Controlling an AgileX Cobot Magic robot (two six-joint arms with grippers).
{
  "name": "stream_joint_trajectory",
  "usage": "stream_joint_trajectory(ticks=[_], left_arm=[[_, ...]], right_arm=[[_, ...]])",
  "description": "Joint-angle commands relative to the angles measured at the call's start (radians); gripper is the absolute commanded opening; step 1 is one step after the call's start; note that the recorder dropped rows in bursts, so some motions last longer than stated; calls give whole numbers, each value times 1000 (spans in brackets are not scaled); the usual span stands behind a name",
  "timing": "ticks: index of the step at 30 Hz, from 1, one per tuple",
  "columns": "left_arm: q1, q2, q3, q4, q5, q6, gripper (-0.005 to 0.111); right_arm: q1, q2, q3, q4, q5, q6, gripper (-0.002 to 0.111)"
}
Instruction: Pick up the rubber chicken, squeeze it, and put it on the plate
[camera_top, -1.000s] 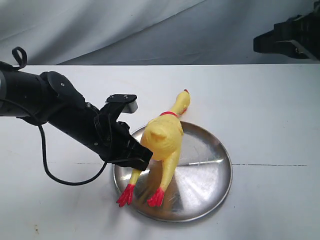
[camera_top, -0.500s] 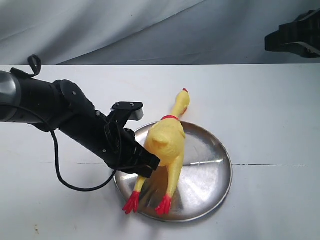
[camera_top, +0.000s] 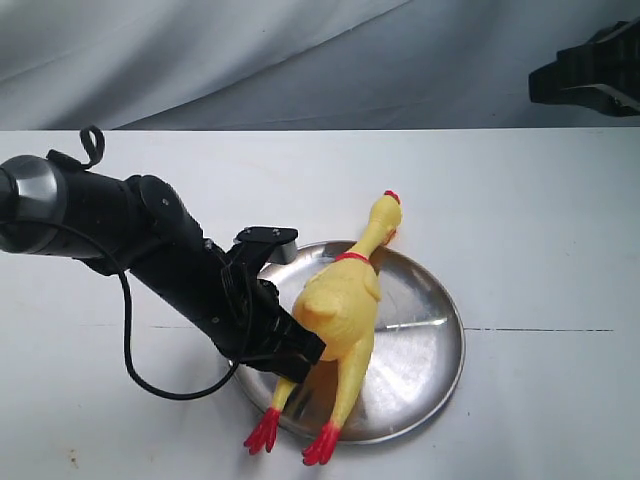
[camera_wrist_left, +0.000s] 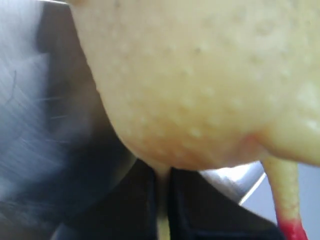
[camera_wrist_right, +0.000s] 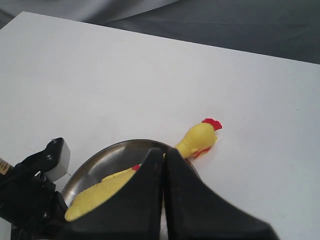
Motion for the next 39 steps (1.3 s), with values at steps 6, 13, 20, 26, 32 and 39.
stream_joint_trajectory(ticks=[6, 13, 20, 26, 32, 39], left_arm=[[-5, -5, -6, 59, 95, -4, 43], [-3, -32, -57, 199, 115, -31, 67], [-3, -143, -190, 462, 149, -197, 58], [8, -287, -280, 807, 143, -386, 6], [168, -390, -289, 825, 60, -608, 0], [363, -429, -224, 649, -56, -528, 0]], right_arm=[[4, -7, 0, -5, -2, 0, 0], [4, -7, 0, -5, 7, 5, 0], [4, -7, 0, -10, 22, 5, 0], [4, -7, 2, -23, -9, 50, 0], [4, 21, 112, -23, -116, 142, 0], [4, 140, 150, 10, -160, 87, 0]])
